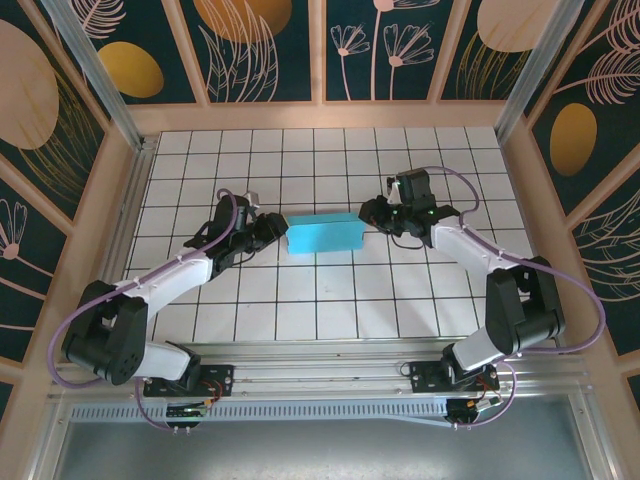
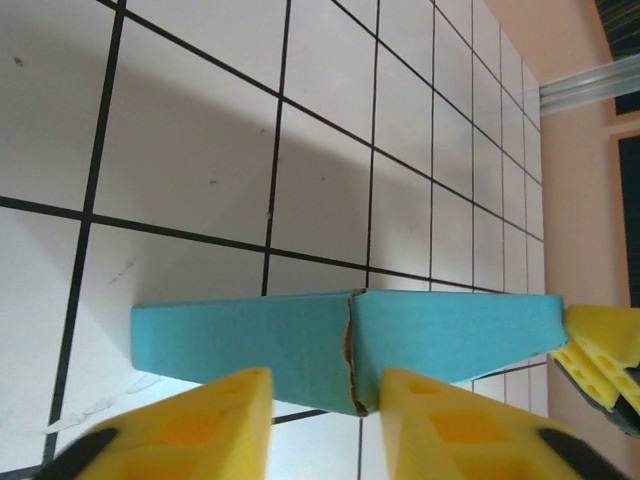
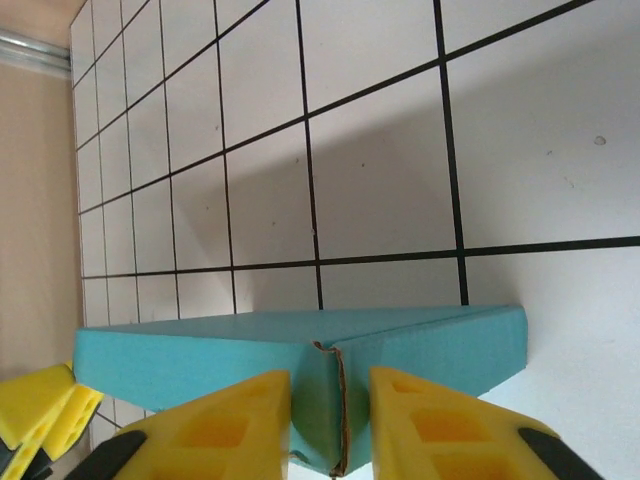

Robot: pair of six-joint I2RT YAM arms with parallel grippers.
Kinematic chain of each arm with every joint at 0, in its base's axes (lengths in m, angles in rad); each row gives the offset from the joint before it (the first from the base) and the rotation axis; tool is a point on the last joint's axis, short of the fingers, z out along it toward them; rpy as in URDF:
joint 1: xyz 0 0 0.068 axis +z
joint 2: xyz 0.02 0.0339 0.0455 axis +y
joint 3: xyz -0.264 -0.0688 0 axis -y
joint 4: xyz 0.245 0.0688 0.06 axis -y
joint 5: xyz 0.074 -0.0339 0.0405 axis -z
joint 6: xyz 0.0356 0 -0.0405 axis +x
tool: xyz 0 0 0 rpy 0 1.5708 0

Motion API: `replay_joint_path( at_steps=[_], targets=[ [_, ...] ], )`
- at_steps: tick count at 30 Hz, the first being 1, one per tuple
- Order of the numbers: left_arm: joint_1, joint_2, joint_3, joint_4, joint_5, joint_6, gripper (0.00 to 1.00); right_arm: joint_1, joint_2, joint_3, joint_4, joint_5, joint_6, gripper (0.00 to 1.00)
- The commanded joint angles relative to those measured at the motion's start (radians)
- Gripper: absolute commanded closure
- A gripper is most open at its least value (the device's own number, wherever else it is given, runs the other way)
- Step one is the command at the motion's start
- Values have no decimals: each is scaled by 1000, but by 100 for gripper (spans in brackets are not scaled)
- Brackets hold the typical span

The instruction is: Fold the paper box

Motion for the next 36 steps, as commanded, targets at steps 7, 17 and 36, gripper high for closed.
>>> replay_joint_path(
  at_steps=[7,17,36],
  targets=[
    [-12,-17,-59,1,82,-24,80,32,-64,-98,1,-9,16,80],
    [-55,-218,-183,-69,48,-82,68,72,-304,-246,-125,35,53,73],
    [-55,-28,-30,-158,-101,226,44,75,-177,-284,27,28,85,51]
  ],
)
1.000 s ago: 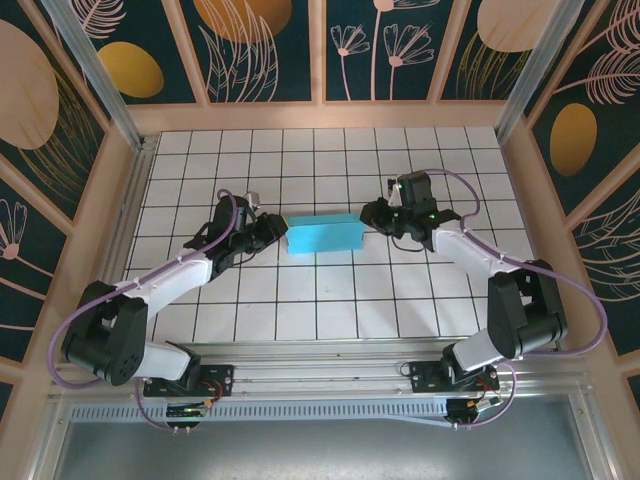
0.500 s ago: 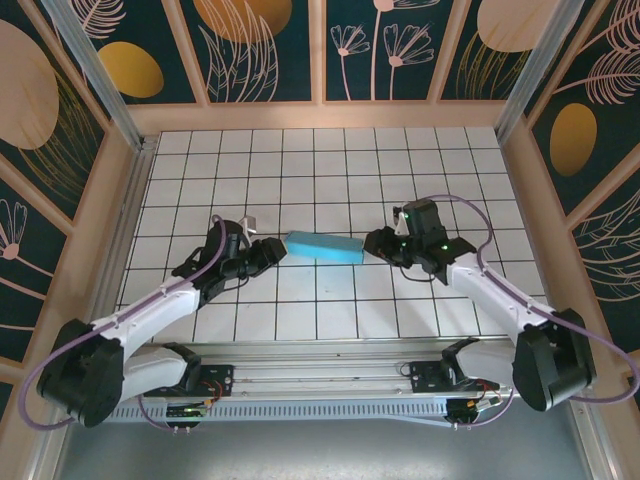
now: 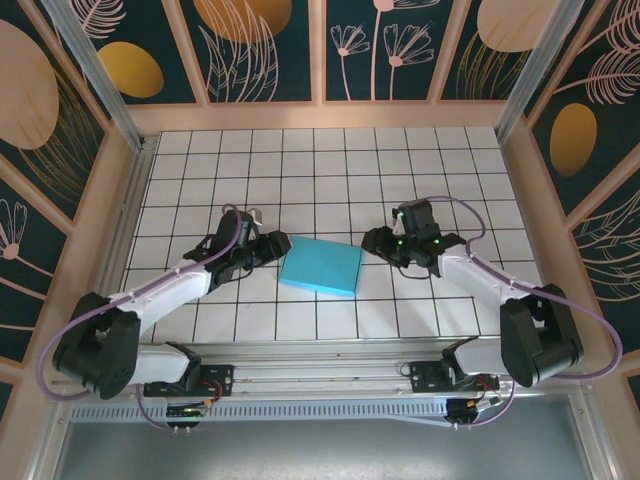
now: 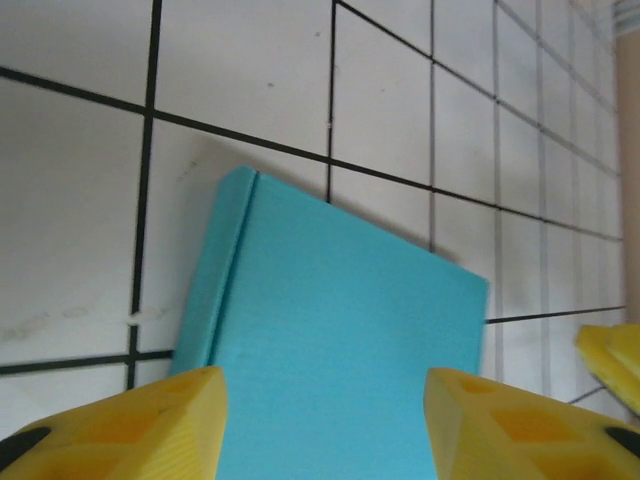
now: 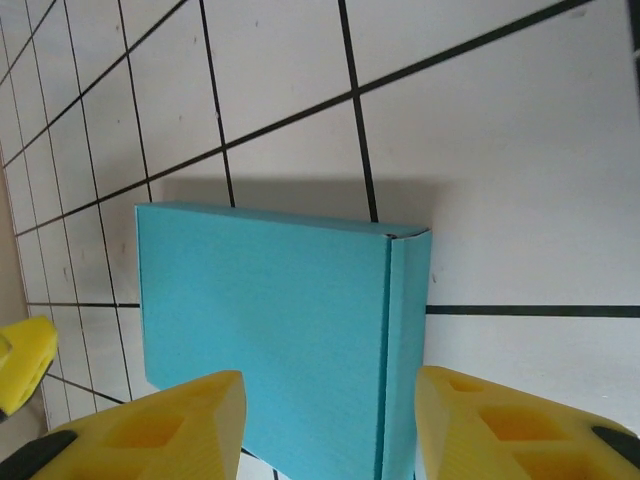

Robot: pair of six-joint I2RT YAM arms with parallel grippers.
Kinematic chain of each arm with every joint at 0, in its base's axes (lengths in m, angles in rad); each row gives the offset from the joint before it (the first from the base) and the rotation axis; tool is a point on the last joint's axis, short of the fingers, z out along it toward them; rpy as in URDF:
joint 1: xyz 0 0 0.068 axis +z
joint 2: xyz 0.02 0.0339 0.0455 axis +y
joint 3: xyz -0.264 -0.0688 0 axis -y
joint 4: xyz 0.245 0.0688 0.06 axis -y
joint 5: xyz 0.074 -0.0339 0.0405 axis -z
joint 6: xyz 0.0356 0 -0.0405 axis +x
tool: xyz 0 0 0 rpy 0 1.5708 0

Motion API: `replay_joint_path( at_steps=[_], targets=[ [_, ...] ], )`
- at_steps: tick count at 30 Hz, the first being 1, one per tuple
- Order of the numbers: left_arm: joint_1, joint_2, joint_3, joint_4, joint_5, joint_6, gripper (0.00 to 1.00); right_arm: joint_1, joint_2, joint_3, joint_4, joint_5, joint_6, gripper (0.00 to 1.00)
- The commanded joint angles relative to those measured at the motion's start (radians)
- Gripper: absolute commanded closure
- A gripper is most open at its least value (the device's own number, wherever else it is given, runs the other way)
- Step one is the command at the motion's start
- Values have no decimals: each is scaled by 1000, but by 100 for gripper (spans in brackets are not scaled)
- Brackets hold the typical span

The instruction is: Fold the paper box

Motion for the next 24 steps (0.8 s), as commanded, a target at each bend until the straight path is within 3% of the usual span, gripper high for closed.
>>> replay_joint_path(
  at_steps=[1,9,13,24],
  targets=[
    [-3,53,56,-57,-53,138,44,36,-1,-60,71,-15,58,51],
    [-2,167,25,46,16,183,45,96,45,-182,248,-38,163,48],
    [-2,187,11,90,39,167,46,108,90,-200,335,-74,180,55],
    [-2,257,-15,175,92,106,66,108,155,-191,379,-65,181,68]
  ],
)
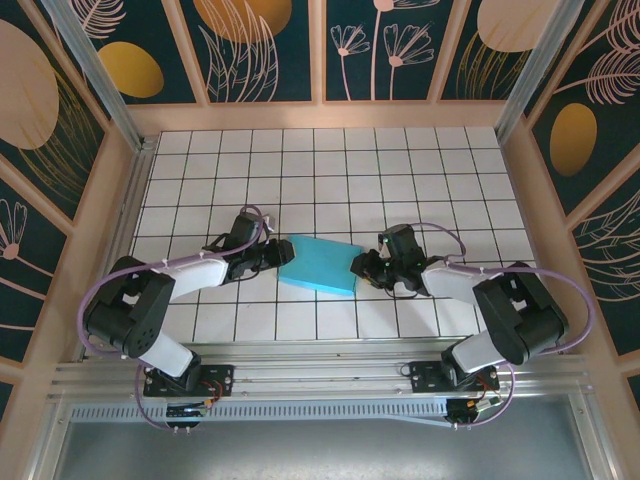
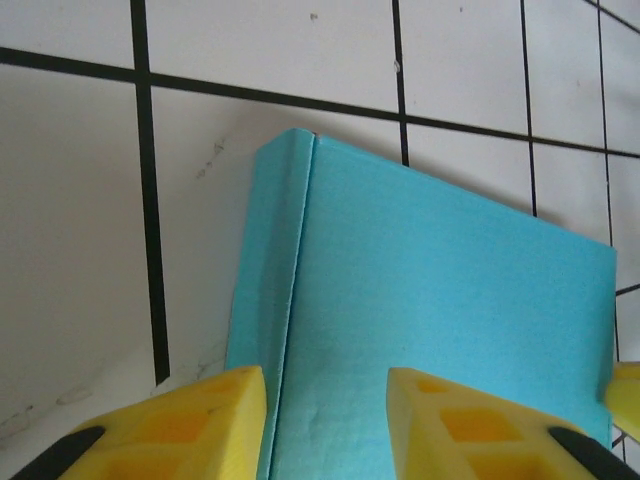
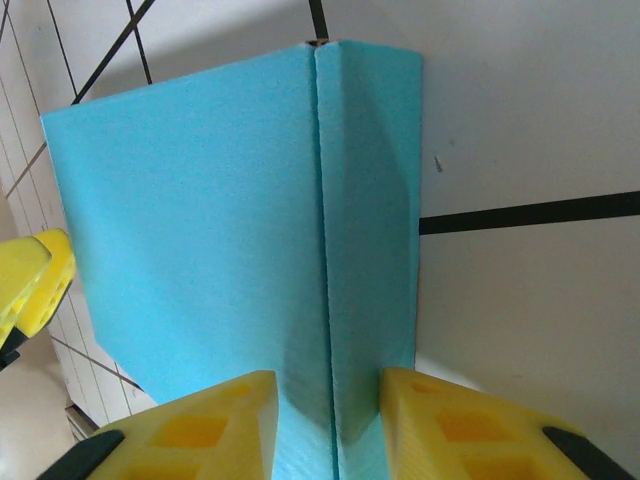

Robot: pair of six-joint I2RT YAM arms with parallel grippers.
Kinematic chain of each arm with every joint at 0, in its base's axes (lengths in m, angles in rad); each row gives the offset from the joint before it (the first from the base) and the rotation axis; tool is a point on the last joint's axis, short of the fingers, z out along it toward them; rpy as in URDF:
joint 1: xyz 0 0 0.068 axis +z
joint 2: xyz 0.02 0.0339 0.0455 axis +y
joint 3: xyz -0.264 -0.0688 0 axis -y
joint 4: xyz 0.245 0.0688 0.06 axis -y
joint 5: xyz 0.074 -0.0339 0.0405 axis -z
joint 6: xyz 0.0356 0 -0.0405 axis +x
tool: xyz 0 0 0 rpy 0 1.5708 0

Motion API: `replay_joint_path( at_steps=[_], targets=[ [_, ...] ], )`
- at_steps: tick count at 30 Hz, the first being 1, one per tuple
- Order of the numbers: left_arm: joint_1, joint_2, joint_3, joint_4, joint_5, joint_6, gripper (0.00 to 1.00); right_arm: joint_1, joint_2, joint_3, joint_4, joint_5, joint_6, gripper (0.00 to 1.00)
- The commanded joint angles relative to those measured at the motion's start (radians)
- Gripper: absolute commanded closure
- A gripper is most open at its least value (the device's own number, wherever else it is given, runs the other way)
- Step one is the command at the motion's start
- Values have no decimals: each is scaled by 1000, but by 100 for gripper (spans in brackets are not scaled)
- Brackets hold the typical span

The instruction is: Fold the paper box

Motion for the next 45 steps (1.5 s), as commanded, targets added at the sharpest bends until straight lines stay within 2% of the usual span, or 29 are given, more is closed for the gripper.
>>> replay_joint_path(
  at_steps=[1,6,10,13,20,25,28,33,38,41,45],
  targets=[
    [-6,36,-11,33,43,-18,68,7,26,13,38,1,-5,69],
    [-6,40,7,7,24,-20,69,1,61,66,-17,30,-52,70],
    [-5,15,48,-88,-80,33,59,-8,73,104,-75,64,-85,67],
    [-5,-19,65,-121,-138,74,56,-15,67,115,-84,74,-98,63],
    [-5,59,113,-166,-112,104,55,-22,109,135,-87,45,-109,63],
    [-6,104,107,-105,-6,78,65,-24,120,141,-84,44,-116,67],
    [-6,119,104,-66,23,52,72,-30,132,155,-91,55,-117,69],
    [-6,146,140,26,56,-7,77,-67,152,219,-103,78,-142,71],
    [-6,313,291,90,20,-70,80,-144,251,382,-103,106,-228,72],
    [-6,438,467,86,-21,-69,80,-190,352,511,-96,92,-254,73],
    [2,579,709,13,-131,-50,80,-226,503,713,-83,72,-276,73]
  ],
)
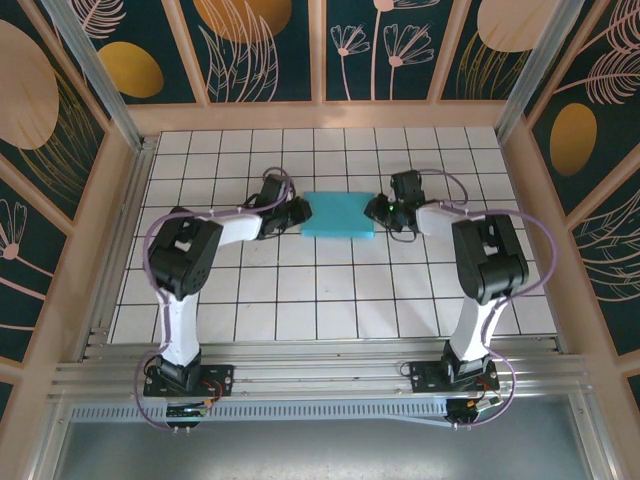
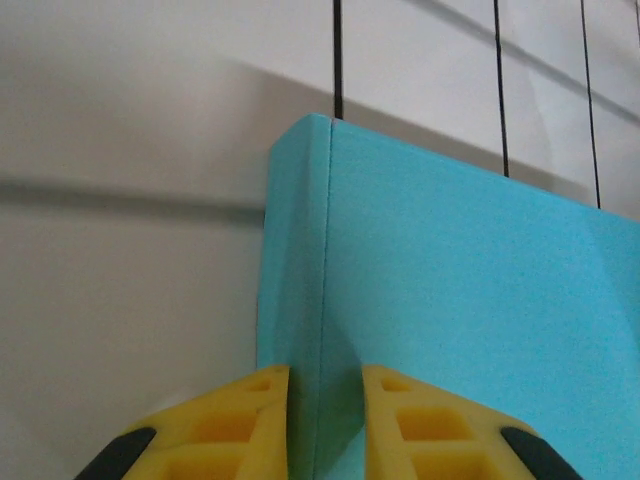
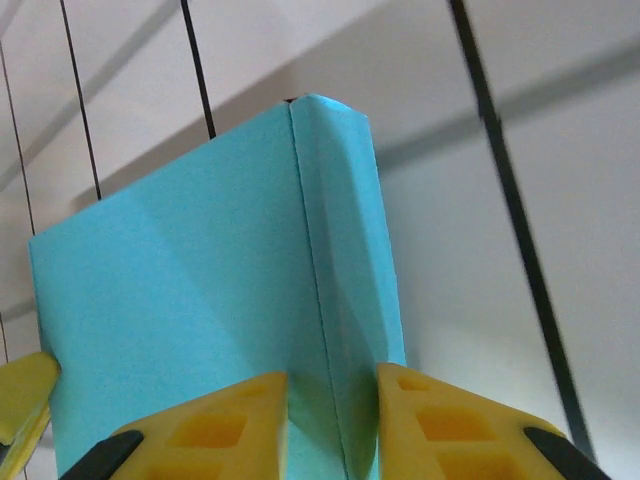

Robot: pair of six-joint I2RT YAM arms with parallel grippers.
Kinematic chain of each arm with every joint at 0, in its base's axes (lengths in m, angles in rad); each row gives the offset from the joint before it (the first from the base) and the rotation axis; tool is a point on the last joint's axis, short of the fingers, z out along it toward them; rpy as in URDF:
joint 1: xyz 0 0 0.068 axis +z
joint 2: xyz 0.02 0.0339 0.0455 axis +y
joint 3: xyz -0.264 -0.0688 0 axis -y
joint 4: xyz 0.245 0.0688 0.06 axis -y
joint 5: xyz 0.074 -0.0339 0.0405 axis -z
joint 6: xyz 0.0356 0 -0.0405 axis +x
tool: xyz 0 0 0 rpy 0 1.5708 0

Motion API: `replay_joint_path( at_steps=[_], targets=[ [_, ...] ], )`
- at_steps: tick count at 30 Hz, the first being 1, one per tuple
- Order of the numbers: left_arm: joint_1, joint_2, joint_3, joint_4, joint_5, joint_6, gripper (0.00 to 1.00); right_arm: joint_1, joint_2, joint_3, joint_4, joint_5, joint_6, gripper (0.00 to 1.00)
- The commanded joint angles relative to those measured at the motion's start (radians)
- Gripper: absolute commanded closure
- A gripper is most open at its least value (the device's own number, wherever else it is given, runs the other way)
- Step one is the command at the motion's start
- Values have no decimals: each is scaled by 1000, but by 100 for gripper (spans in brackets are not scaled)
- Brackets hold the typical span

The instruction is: Fold the paper box

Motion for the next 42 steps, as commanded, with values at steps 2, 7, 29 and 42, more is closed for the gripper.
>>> replay_joint_path(
  at_steps=[2,7,29,42],
  targets=[
    [-7,110,207,-21,-52,-4,80,5,146,232,36,-72,-60,73],
    [40,210,367,-53,-103,11,79,0,302,418,45,-99,-46,73],
    [160,439,665,-190,-14,25,68,3,608,851,-34,-125,34,55],
    [180,121,493,-169,-109,115,30,-67,259,658,-96,-70,-122,25]
  ],
)
